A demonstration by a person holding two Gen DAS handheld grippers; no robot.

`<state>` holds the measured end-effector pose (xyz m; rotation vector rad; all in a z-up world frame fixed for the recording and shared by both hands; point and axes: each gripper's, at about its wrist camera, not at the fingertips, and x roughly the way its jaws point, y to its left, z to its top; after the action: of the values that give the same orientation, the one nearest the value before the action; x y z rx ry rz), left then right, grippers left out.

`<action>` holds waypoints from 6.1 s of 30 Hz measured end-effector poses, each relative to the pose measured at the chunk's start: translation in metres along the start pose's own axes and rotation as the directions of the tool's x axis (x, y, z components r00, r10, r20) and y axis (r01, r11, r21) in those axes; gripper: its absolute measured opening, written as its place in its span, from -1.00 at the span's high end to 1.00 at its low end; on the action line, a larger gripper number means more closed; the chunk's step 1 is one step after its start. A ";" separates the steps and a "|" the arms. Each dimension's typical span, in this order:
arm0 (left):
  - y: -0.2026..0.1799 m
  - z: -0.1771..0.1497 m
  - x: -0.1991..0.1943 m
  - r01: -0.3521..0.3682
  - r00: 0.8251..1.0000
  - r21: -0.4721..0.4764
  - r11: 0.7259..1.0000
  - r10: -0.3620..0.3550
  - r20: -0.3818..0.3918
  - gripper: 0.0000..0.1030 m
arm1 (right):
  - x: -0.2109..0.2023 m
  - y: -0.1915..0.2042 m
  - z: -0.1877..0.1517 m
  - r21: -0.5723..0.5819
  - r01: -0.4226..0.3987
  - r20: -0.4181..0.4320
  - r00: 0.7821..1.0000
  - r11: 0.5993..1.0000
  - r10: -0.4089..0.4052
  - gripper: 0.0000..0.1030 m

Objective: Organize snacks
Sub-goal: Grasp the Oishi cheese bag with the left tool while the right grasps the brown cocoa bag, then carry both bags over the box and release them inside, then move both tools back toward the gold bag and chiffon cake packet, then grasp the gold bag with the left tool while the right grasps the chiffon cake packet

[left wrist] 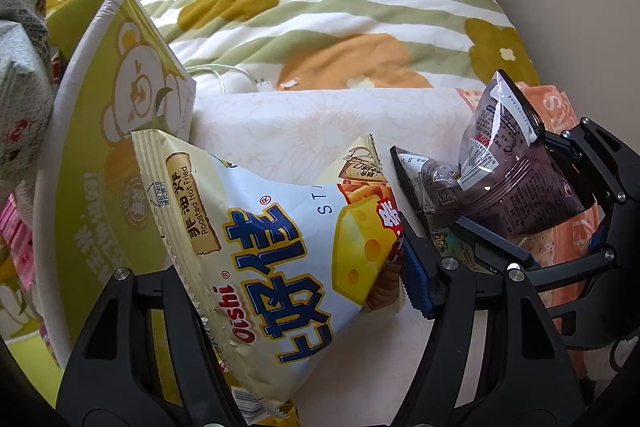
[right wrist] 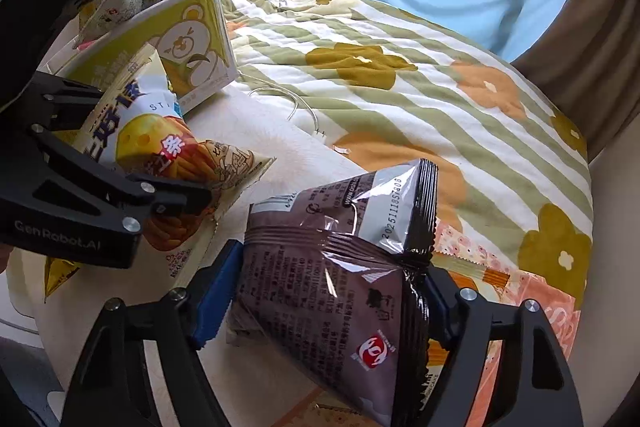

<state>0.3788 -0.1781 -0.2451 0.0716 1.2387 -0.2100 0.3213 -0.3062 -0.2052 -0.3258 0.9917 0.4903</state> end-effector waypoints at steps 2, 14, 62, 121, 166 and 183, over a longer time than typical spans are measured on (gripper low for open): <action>-0.003 -0.002 -0.007 -0.002 1.000 0.002 1.000 0.002 0.013 -0.28 | -0.005 0.002 -0.002 0.003 0.007 0.007 1.000 1.000 -0.007 -0.43; -0.013 -0.018 -0.091 0.001 0.990 0.001 1.000 -0.001 0.143 -0.28 | -0.076 0.014 -0.001 0.019 0.053 0.060 0.997 0.998 -0.054 -0.42; 0.314 -0.099 -0.192 0.013 0.974 0.099 0.995 -0.035 0.224 -0.99 | -0.107 0.267 0.144 0.304 0.110 0.189 0.966 0.946 -0.173 -0.42; 0.146 -0.113 -0.202 0.054 0.950 0.050 0.997 -0.066 0.304 -0.99 | -0.177 0.131 0.002 0.476 0.181 0.173 0.940 0.860 -0.293 -0.89; -0.026 -0.093 0.005 -0.231 0.973 -0.163 0.959 0.232 -0.008 -0.99 | -0.044 -0.055 -0.043 0.280 0.018 -0.022 1.000 0.960 -0.012 -0.89; 0.000 -0.078 0.033 -0.256 0.966 -0.261 0.931 0.240 -0.094 -0.94 | -0.014 -0.066 -0.042 0.245 0.047 -0.093 0.995 0.968 -0.025 -0.89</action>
<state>0.3169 -0.1689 -0.3014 -0.0032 1.2952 0.1841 0.3200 -0.3859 -0.2121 -0.1427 1.1195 0.3165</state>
